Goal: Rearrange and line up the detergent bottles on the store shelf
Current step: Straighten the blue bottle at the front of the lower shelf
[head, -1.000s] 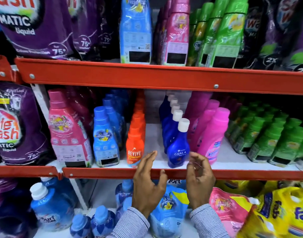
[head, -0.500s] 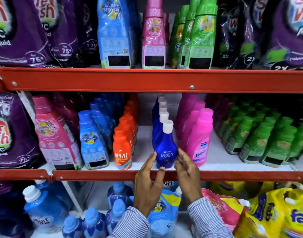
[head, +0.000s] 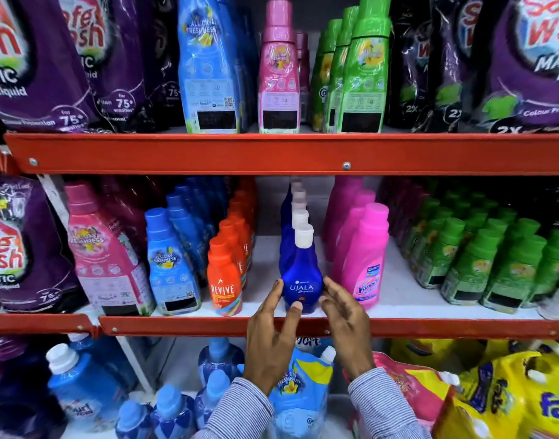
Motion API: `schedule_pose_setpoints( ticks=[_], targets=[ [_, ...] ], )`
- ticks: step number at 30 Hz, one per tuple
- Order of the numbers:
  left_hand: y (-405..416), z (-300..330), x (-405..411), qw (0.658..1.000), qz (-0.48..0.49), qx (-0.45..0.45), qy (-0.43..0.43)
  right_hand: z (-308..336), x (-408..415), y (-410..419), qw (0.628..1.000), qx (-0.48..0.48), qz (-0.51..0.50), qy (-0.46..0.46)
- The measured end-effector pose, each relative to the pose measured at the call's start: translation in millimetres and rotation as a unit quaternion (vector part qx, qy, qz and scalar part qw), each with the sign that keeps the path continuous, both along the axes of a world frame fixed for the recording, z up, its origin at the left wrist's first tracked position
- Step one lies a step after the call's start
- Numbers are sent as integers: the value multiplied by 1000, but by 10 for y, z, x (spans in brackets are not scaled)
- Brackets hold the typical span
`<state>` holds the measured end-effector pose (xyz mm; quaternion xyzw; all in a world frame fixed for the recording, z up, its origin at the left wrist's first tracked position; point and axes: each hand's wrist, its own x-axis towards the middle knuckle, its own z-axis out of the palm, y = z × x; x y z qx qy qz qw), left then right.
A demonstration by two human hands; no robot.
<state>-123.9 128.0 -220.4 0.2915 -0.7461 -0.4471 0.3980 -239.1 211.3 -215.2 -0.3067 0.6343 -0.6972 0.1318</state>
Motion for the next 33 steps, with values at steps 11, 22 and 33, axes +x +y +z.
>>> schedule_pose_setpoints(
  ticks=[11,22,33],
  targets=[
    [3,24,7,999,-13,29,31,13,58,15,1000,-19,1,-8],
    [-6,14,9,1000,-18,12,13,-29,52,22,1000,-21,11,-14],
    [176,120,15,993,43,-96,60,-57,-93,275,992,-66,-106,33]
  ],
)
